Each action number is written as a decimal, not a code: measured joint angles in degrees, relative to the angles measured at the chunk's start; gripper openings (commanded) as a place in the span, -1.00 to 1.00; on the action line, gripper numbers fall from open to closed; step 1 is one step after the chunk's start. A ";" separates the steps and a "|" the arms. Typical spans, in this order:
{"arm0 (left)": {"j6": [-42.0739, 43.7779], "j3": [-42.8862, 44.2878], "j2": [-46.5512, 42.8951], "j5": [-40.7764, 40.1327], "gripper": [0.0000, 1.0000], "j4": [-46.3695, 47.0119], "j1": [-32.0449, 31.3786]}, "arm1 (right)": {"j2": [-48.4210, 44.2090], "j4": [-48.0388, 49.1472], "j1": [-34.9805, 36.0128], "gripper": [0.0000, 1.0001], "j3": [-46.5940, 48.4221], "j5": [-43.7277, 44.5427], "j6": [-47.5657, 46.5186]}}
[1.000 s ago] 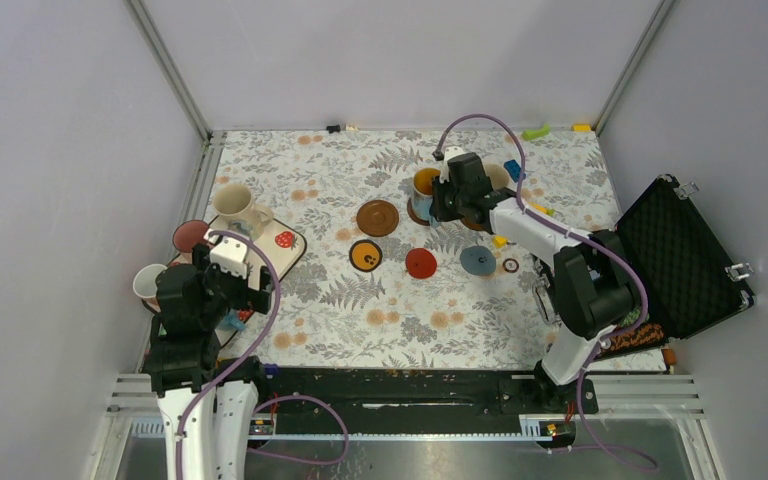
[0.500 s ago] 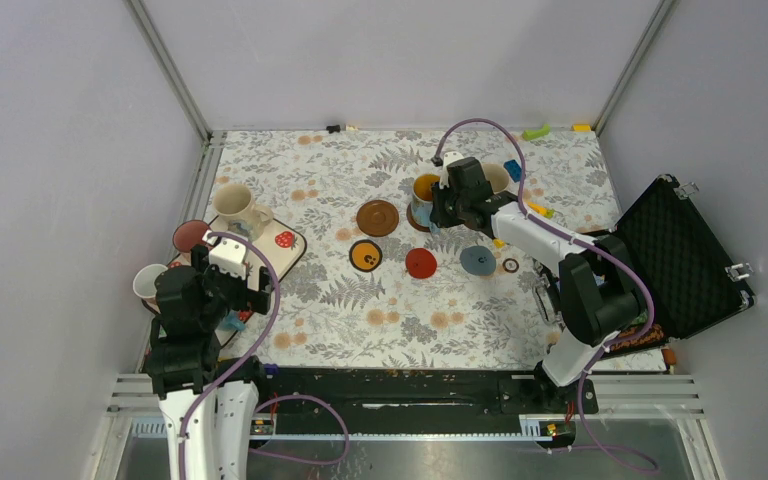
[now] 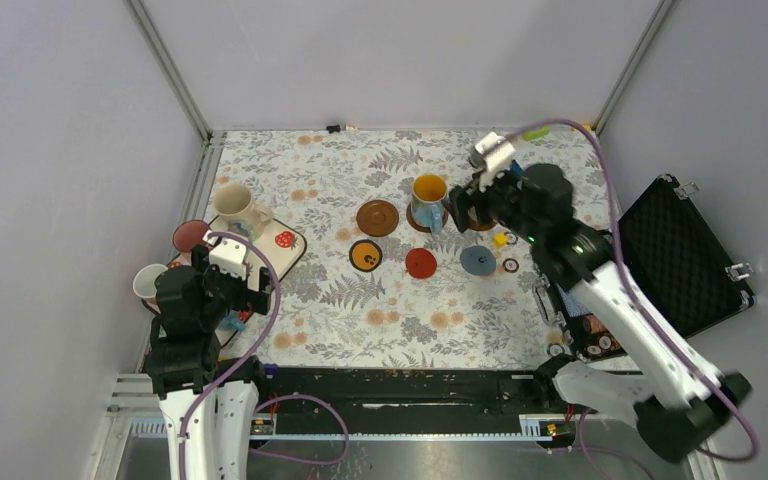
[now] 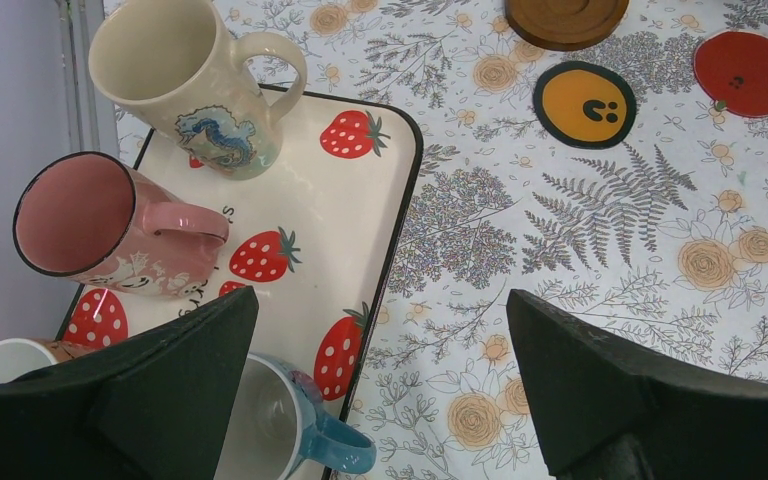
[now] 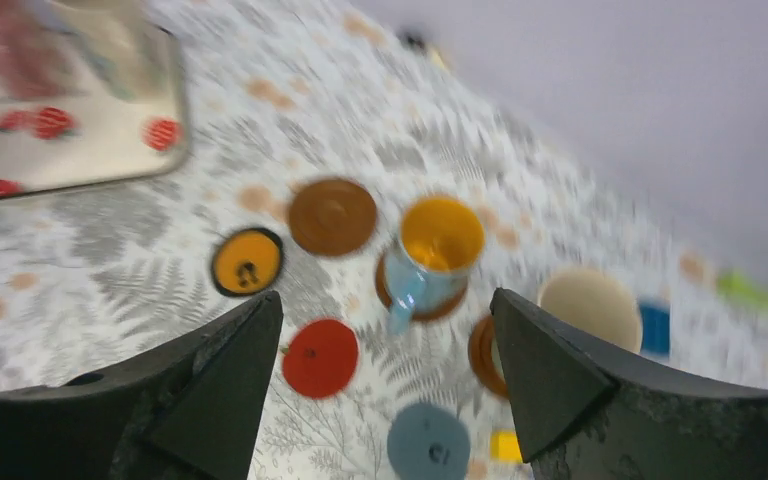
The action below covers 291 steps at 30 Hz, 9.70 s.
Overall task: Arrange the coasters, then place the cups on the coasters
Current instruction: Place the cup on the coaster, then move the coaster to the center of the board, then pick up the cup from the tray.
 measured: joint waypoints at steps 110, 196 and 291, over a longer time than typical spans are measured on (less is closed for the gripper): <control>0.00 -0.50 -3.74 0.57 0.97 0.37 2.75 | 61.92 -16.79 26.86 0.73 32.41 19.76 -3.02; 1.03 -1.14 -6.38 3.21 0.97 -0.07 9.77 | 5.81 -22.40 22.58 0.99 -2.32 -7.58 -16.00; -2.75 28.74 65.48 -33.35 0.61 1.86 -1.62 | 8.41 -12.81 7.43 1.00 -7.21 -25.86 -5.55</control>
